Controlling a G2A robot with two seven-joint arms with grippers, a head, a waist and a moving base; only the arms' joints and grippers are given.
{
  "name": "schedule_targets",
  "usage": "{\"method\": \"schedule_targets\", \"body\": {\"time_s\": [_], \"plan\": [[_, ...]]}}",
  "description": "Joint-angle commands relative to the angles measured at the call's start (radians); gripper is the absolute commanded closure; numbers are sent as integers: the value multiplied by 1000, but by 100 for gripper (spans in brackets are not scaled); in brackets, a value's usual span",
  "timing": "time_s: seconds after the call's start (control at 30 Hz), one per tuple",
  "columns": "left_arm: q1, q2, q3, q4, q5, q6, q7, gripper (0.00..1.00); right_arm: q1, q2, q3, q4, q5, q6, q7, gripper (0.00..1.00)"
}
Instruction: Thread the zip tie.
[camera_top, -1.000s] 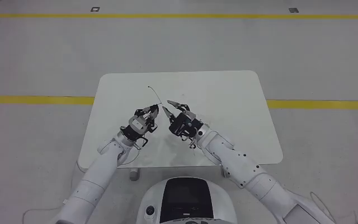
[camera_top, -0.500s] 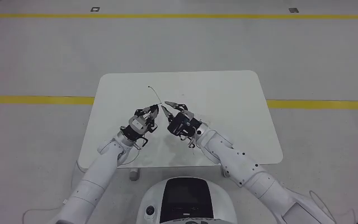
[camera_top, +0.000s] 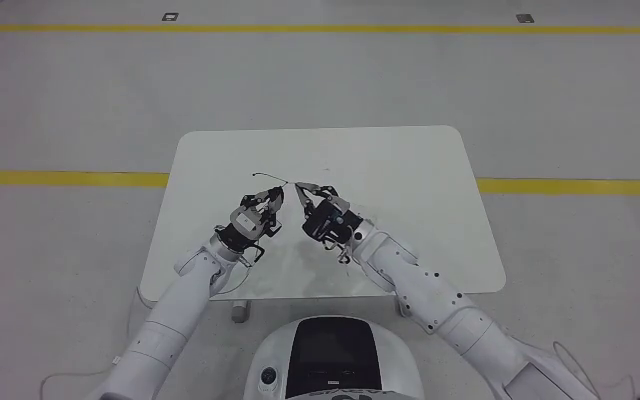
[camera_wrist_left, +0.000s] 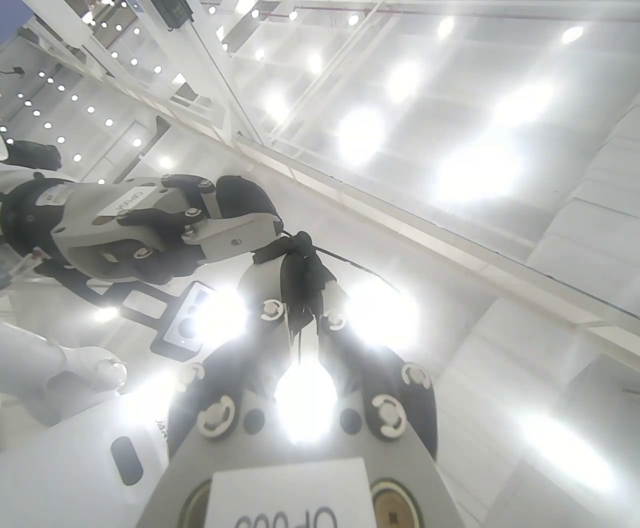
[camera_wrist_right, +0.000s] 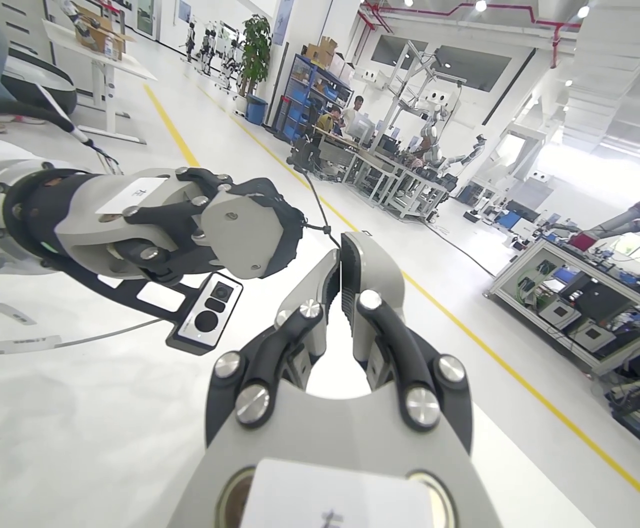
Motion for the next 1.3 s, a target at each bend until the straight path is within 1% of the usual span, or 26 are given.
{"method": "schedule_targets", "body": {"time_s": [0.0,0.93,1.27], "plan": [[0,0,0,0,0,0,0,100,-4,1,4,-2,0,0,-1,100],[0,0,0,0,0,0,0,100,-67,28,54,-57,0,12,22,100],[0,0,0,0,0,0,0,100,-77,38,57,-73,0,6,23,100]]}}
